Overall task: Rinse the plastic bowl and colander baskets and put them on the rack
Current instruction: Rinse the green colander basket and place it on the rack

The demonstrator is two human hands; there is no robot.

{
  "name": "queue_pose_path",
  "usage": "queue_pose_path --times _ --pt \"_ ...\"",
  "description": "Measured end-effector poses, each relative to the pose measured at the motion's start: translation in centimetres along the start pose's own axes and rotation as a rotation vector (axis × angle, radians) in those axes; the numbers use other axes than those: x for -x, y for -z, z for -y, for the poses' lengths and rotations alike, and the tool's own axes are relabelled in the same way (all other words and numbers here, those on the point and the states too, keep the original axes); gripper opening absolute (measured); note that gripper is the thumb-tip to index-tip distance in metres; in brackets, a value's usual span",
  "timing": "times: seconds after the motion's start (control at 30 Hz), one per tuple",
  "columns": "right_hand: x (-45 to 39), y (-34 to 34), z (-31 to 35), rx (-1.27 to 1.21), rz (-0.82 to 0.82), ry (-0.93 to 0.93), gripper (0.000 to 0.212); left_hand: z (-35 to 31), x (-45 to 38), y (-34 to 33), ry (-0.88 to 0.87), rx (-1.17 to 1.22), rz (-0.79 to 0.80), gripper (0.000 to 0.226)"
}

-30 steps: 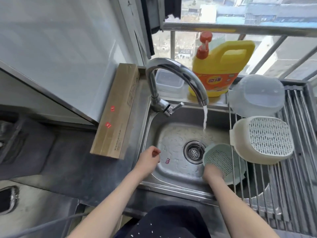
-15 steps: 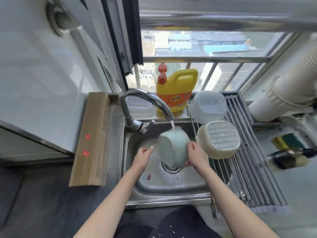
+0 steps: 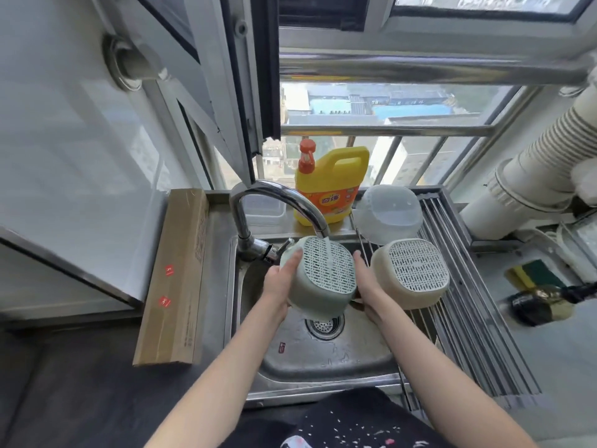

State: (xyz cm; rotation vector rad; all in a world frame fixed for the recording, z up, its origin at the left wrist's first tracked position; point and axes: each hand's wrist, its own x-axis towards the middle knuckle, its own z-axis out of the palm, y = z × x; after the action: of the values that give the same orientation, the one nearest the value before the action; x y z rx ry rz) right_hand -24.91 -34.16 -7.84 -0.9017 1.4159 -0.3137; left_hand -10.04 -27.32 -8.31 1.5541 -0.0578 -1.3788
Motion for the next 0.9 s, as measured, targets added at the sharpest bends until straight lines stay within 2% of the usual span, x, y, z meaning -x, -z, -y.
queue_pose_path --times 0.07,0.13,0.17,0.23,0.37,0.47,0.57,0.67,0.77,0.9 --pt "0.2 -0.7 -0.3 0.068 -0.013 0.044 0.058 -0.3 0.5 -0.7 -0.010 -0.042 -0.094 0.076" --pt "-0.4 -0.8 -0.9 0.166 -0.093 0.139 0.067 -0.5 0.7 -1.3 0.036 -0.041 -0.129 0.078" --pt "-0.4 -0.9 -0.9 0.172 -0.134 0.196 0.060 -0.6 0.8 -1.5 0.052 -0.036 -0.144 0.081" --pt "-0.1 -1.0 -0.3 0.114 -0.166 0.276 0.043 -1.2 1.4 -2.0 0.076 -0.016 -0.128 0.089" --pt "0.6 -0.6 0.9 -0.052 -0.172 0.331 0.038 -1.0 -1.8 -2.2 0.170 0.069 -0.033 0.099" --pt "1.3 0.6 1.4 -0.088 -0.212 0.392 0.035 -3.5 -0.2 -3.0 0.259 0.144 0.095 0.066" --pt "1.4 2.1 1.9 -0.156 -0.211 0.436 0.038 -5.5 2.0 -3.4 0.310 0.219 0.120 0.043" --pt "1.2 3.2 2.2 -0.291 -0.157 0.411 0.041 -5.9 2.3 -3.4 0.404 0.253 0.059 0.034" --pt "1.1 3.9 2.5 -0.293 -0.165 0.416 0.040 -5.9 1.9 -3.3 0.471 0.330 0.005 0.034" --pt "1.1 4.1 2.7 -0.316 -0.172 0.434 0.040 -5.6 1.5 -3.5 0.522 0.424 0.031 0.031"
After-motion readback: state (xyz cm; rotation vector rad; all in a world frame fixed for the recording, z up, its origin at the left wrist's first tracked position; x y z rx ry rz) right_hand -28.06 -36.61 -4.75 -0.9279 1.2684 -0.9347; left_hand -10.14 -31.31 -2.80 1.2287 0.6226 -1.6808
